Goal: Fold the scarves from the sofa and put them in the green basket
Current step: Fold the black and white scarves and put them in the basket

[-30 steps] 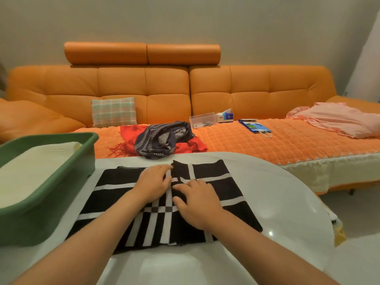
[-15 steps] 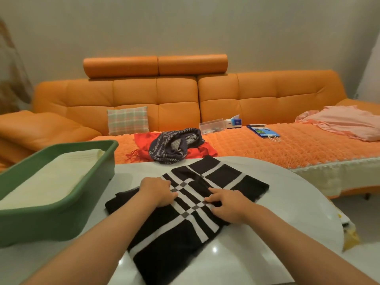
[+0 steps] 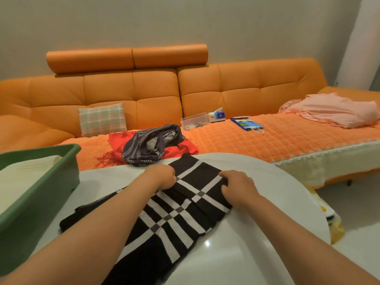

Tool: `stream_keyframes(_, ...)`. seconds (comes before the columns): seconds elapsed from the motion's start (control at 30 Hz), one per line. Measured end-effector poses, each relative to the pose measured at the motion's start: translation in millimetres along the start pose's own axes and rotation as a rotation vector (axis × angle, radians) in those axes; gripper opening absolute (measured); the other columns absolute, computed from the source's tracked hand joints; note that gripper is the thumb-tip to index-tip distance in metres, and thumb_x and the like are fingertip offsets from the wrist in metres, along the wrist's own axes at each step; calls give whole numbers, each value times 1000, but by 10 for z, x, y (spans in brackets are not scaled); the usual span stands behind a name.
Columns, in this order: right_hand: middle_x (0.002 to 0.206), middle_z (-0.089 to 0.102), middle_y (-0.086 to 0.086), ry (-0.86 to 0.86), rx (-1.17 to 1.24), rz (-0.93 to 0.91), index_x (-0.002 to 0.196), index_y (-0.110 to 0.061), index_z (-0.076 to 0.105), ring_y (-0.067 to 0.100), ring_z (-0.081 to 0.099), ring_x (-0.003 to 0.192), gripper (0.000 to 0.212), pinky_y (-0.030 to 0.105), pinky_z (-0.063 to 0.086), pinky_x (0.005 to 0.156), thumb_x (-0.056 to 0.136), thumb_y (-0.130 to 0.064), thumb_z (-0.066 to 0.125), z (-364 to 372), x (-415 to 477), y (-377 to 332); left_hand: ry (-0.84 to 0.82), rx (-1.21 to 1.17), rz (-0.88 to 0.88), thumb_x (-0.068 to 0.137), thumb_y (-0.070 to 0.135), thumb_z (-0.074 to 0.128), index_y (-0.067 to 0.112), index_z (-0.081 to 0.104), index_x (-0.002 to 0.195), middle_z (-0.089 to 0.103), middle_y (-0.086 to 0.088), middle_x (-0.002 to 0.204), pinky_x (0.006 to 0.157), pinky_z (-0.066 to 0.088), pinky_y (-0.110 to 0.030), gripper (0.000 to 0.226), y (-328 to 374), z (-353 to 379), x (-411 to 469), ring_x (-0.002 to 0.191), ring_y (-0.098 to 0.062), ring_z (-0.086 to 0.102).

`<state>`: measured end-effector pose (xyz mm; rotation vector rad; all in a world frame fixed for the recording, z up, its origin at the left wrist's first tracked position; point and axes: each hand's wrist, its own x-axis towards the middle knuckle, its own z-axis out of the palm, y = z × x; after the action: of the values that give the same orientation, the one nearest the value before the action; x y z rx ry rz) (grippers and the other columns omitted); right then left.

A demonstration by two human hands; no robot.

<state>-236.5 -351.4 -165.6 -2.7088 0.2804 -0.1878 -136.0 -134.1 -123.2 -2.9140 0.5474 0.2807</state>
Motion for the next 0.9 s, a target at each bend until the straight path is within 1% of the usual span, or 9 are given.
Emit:
stream_keyframes(0.17, 128, 53, 6, -35, -186, 79, 133, -21, 46, 29, 45, 120, 45, 42, 35, 99, 92, -37, 49, 23, 118, 38, 244, 82, 118, 94, 10, 45, 25, 57, 121, 63, -2, 115, 82, 45, -37, 33, 297, -101, 302, 96, -24, 57)
stream_keyframes(0.23, 124, 52, 7, -18, -177, 126, 125, -20, 49, 30, 44, 119, 41, 43, 34, 98, 87, -36, 50, 30, 163, 36, 296, 86, 221, 91, 1, 47, 26, 52, 132, 59, -3, 126, 79, 43, -36, 48, 431, -111, 472, 104, -25, 57)
stream_keyframes(0.33, 117, 55, 6, 22, -62, 235, 115, -18, 53, 28, 49, 114, 33, 40, 40, 96, 86, -34, 51, 70, 222, 34, 318, 139, 390, 89, -8, 51, 28, 35, 150, 40, -2, 153, 102, 41, -41, 73, 586, -81, 733, 136, -26, 41)
stream_keyframes(0.47, 94, 65, 1, 95, 103, 387, 96, -16, 64, 23, 61, 93, 19, 38, 52, 90, 88, -30, 54, 106, 286, 65, 254, 177, 464, 84, -10, 56, 32, 22, 155, 34, -1, 158, 119, 25, -44, 90, 681, -24, 974, 146, -26, 28)
stream_keyframes(0.57, 86, 65, -1, 153, 173, 313, 81, -17, 64, 22, 60, 87, 17, 40, 51, 87, 83, -29, 53, 83, 285, 9, 263, 254, 433, 85, 3, 57, 30, 39, 147, 56, -3, 135, 117, 24, -42, 70, 674, -76, 962, 133, -30, 41)
stream_keyframes(0.63, 78, 66, 3, 162, 332, 270, 83, -13, 68, 25, 62, 78, 21, 40, 56, 78, 79, -28, 54, 55, 264, -52, 334, 276, 470, 86, 13, 57, 22, 64, 115, 58, -3, 112, 103, 33, -37, 31, 565, -159, 883, 115, -27, 48)
stream_keyframes(0.67, 76, 65, 6, 161, 405, 256, 84, -10, 68, 25, 63, 75, 22, 38, 54, 71, 80, -27, 54, 41, 254, -88, 392, 227, 509, 84, 16, 59, 22, 64, 90, 54, -1, 100, 95, 36, -35, 10, 472, -195, 836, 104, -24, 48)
stream_keyframes(0.73, 67, 55, 7, 149, 485, 209, 77, -6, 60, 22, 55, 63, 23, 35, 42, 59, 81, -27, 52, 30, 235, -165, 490, 117, 604, 80, 18, 60, 26, 43, 65, 45, 8, 83, 91, 37, -32, 24, 266, -244, 715, 87, -17, 44)
stream_keyframes(0.9, 62, 35, 3, 148, 613, 26, 67, -16, 42, 17, 36, 60, 19, 37, 29, 60, 83, -23, 49, -13, 77, -538, 580, 8, 615, 86, 25, 52, 20, 48, 82, 47, 13, 69, 111, 33, -33, 7, -326, -261, 200, 71, -11, 43)
